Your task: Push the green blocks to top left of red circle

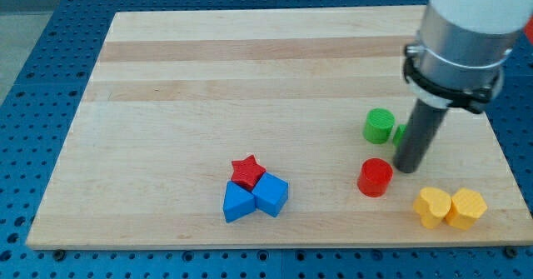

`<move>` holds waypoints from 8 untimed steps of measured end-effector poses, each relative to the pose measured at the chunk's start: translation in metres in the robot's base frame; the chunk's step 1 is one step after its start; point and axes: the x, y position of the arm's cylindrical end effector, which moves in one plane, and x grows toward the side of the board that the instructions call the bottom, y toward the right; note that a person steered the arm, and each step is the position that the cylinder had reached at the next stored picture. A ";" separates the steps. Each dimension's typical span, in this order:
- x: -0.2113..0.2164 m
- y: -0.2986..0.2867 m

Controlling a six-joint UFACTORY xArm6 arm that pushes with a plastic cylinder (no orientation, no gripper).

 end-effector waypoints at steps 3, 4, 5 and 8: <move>-0.010 0.077; -0.025 0.045; -0.025 -0.024; -0.025 -0.059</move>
